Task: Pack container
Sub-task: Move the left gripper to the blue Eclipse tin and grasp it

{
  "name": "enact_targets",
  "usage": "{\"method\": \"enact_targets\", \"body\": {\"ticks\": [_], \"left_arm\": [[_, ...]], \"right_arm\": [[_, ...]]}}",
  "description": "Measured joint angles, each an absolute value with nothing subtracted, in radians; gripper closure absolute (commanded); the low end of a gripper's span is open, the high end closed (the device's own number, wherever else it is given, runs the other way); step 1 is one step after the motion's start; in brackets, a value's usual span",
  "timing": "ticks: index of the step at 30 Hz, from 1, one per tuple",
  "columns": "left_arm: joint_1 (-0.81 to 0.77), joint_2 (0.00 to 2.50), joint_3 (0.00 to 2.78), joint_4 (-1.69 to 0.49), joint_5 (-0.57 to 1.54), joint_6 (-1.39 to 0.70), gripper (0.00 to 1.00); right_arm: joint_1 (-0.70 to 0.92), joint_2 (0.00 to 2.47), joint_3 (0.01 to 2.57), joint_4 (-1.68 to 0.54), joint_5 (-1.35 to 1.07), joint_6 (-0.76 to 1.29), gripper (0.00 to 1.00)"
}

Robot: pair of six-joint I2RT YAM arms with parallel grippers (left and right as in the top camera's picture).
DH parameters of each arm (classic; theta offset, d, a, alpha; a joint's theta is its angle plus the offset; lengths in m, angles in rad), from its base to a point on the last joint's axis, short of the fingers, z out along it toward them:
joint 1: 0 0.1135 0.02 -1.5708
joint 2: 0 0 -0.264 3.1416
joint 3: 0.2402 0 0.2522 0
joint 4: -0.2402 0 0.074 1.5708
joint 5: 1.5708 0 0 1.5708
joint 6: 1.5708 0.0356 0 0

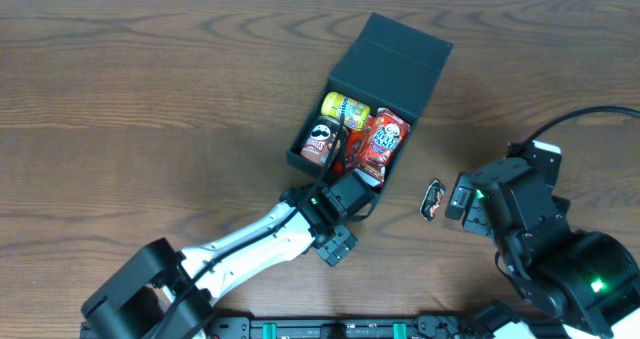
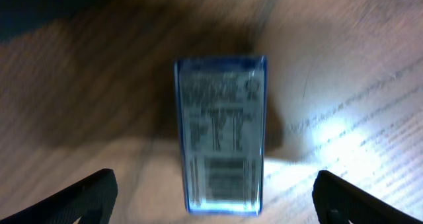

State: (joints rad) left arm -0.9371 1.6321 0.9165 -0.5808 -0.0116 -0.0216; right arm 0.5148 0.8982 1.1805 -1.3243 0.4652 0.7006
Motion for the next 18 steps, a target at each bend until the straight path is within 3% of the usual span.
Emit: {"method": "enact_targets", "body": {"ticks": [12,15,18], "left_arm": [[-0.937,1.72,0.916,-0.493,-0.019,0.009,0.05],[-0.937,1.721,0.917,-0.486,-0.019,0.009,0.0],[-0.937,1.721,0.917,-0.481,-0.019,0.005,0.18]], "right_arm": [[0.515,0.898,1.18,-1.325,0.469,0.701,0.01],[0.515,0.898,1.18,-1.325,0.469,0.701,0.01],[0.515,0.898,1.18,-1.326,0.47,0.701,0.01]]}}
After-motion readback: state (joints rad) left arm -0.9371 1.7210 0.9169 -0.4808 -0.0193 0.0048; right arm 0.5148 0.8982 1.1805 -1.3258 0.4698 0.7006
